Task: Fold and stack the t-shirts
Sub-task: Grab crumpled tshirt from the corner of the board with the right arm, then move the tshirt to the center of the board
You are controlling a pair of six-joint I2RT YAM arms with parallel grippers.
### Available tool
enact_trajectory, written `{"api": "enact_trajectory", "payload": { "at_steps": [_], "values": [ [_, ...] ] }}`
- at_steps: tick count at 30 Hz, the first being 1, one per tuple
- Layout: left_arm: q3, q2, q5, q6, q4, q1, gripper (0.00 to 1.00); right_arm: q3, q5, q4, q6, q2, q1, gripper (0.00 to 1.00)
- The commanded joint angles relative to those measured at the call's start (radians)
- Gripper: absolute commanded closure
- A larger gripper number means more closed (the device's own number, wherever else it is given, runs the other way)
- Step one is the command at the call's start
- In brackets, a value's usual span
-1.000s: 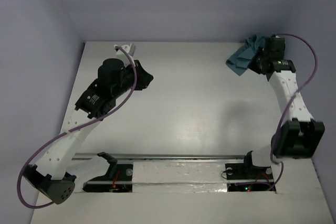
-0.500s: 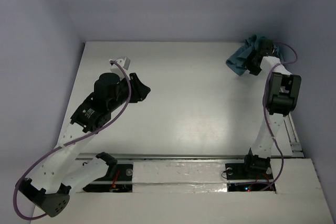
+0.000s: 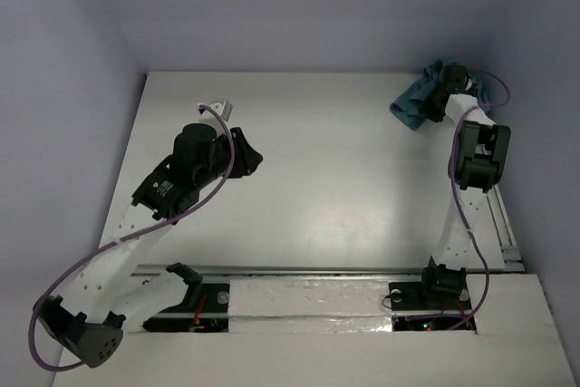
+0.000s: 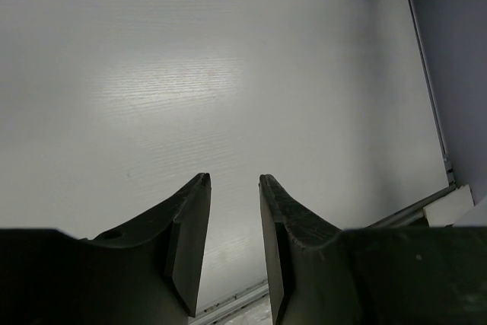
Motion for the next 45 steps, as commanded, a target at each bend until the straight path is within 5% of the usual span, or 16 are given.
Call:
{"api": "enact_trajectory", "payload": {
  "at_steps": [1, 4, 10, 14, 19, 25, 29, 36, 43, 45],
  "values": [
    [0.003, 0.017, 0.009, -0.002, 0.042, -0.006, 0.71, 0.034, 0.054, 0.056, 0.013, -0.010, -0.007, 0.75],
    [0.017, 0.027, 0.006, 0.010, 0.048, -0.006, 0.71, -0.011, 0.034, 0.128, -0.018, -0.094, -0.007, 1.00],
    [0.150, 0.110, -0.083, 0.085, 0.045, -0.006, 0.71, -0.031, -0.014, 0.159, -0.145, -0.395, 0.101, 1.00],
    [0.272, 0.170, -0.161, 0.098, 0.030, -0.006, 0.72, 0.105, -0.082, 0.084, -0.170, -0.664, 0.237, 1.00],
    [0.327, 0.153, -0.271, 0.101, 0.035, -0.006, 0.72, 0.424, -0.265, 0.027, -0.079, -0.748, 0.326, 1.00],
    [0.338, 0.101, -0.283, 0.073, 0.032, 0.027, 0.70, 0.644, -0.445, 0.202, 0.135, -0.716, 0.326, 1.00],
    [0.329, 0.066, -0.270, 0.059, 0.000, 0.037, 0.64, 0.686, -0.397, 0.233, 0.159, -0.659, 0.326, 1.00],
    [0.278, 0.020, -0.246, 0.058, -0.053, 0.055, 0.60, 0.450, -0.466, 0.269, 0.226, -0.497, 0.306, 1.00],
    [0.200, 0.070, -0.175, 0.072, -0.067, 0.055, 0.56, 0.429, -0.557, 0.337, 0.281, -0.232, 0.193, 1.00],
    [0.113, 0.081, -0.135, 0.061, -0.027, 0.055, 0.57, 0.507, -0.581, 0.270, 0.312, -0.144, 0.139, 0.82]
  ]
}}
